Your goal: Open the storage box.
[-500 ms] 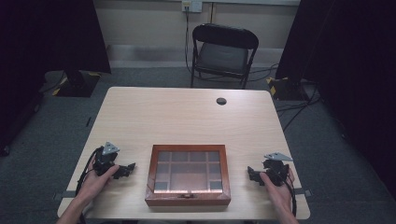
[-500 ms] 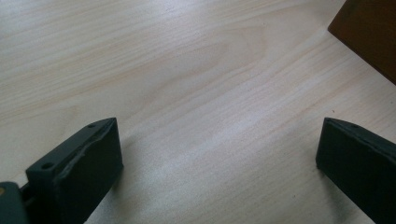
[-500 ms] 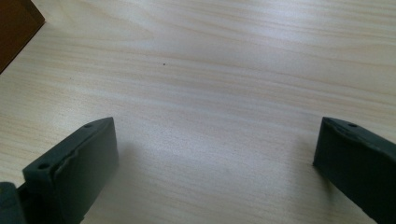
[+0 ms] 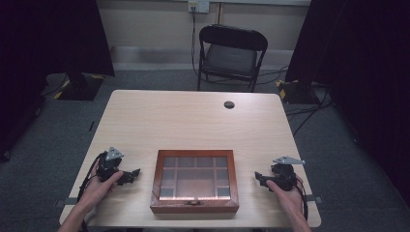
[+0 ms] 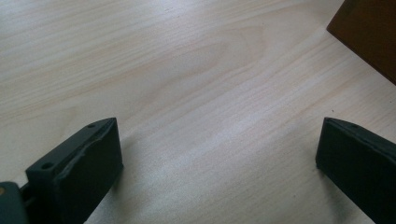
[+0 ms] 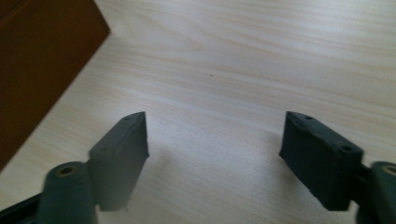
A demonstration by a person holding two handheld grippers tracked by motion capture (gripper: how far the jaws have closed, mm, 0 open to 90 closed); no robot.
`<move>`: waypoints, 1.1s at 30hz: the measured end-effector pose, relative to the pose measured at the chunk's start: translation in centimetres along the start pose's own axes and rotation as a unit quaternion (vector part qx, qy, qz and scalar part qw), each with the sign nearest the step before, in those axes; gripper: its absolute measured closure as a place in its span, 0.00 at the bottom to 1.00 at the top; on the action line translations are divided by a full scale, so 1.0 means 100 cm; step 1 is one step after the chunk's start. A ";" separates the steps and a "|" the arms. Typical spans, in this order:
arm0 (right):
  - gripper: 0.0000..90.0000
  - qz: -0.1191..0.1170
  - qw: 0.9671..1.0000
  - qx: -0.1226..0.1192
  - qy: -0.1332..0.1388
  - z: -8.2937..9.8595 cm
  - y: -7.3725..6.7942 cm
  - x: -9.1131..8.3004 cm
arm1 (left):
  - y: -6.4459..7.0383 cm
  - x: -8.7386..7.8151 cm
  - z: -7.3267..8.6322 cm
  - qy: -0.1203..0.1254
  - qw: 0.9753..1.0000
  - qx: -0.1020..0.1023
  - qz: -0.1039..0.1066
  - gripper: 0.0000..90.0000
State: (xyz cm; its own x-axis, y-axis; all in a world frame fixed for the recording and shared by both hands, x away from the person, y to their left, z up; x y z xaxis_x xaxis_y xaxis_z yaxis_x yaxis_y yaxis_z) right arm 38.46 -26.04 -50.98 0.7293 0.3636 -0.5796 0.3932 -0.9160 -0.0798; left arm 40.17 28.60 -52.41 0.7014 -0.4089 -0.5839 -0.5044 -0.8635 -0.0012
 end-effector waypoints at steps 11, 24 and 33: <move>0.35 -0.081 0.995 0.006 0.056 -0.029 -0.022 -0.018 | 0.000 0.000 0.000 0.000 1.000 0.000 0.000 0.00; 0.53 -0.239 0.968 -0.063 0.042 -0.056 -0.096 -0.028 | 0.000 0.001 -0.001 0.000 1.000 0.000 -0.001 0.00; 0.67 -0.326 0.939 -0.105 0.026 -0.065 -0.154 -0.020 | 0.000 0.001 -0.001 0.001 1.000 -0.001 -0.001 0.00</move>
State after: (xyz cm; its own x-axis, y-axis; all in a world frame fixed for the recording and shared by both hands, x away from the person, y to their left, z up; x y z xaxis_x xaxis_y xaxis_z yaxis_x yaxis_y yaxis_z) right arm 34.58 -11.58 -43.30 0.3190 0.8486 -0.4219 0.8639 -0.4434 -0.2387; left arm 40.27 28.55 -52.42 0.7032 -0.4078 -0.5824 -0.5020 -0.8649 -0.0005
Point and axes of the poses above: each handheld gripper's, and its own axes: x roughly forward along the jaws, z roughly out of its underside, y roughly to its right, the point moved 3 cm from there along x, roughly forward along the jaws, and after that the axes turned 9 degrees about y, right-handed, at the moved point
